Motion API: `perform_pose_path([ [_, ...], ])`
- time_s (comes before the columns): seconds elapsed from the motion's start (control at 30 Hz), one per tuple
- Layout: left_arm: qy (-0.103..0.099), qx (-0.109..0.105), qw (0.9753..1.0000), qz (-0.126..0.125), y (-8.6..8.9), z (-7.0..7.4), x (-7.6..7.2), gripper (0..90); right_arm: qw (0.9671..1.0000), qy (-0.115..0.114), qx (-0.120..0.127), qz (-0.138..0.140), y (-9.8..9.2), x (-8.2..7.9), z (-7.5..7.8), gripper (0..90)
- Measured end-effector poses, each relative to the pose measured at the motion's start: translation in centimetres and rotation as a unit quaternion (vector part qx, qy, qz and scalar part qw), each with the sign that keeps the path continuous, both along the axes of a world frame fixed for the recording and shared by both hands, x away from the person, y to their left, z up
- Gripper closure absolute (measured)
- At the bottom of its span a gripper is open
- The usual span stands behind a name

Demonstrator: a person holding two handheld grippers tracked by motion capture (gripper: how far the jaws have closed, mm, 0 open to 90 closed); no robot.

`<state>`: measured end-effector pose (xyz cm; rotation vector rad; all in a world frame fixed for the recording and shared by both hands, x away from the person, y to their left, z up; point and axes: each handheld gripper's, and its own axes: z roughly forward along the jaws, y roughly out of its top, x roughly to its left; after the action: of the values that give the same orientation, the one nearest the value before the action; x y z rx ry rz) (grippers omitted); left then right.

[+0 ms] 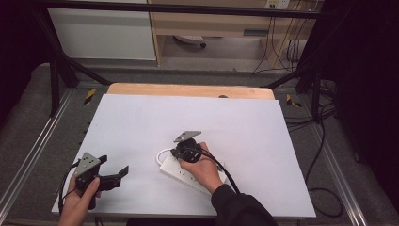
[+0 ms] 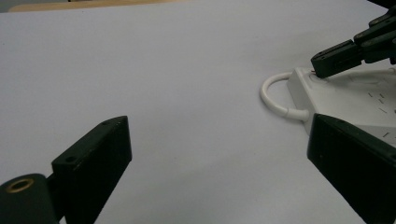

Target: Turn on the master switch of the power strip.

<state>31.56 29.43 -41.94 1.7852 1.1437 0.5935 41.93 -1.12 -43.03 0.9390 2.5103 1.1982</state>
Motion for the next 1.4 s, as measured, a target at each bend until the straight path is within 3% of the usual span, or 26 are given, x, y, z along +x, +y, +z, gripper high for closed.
perform_pose_path([
  [1.4,0.004,0.006,1.0,-0.001,-0.08,-0.08,0.05,6.5,0.9999,0.009,-0.013,-0.003,0.18,-0.23,0.07,90.0],
])
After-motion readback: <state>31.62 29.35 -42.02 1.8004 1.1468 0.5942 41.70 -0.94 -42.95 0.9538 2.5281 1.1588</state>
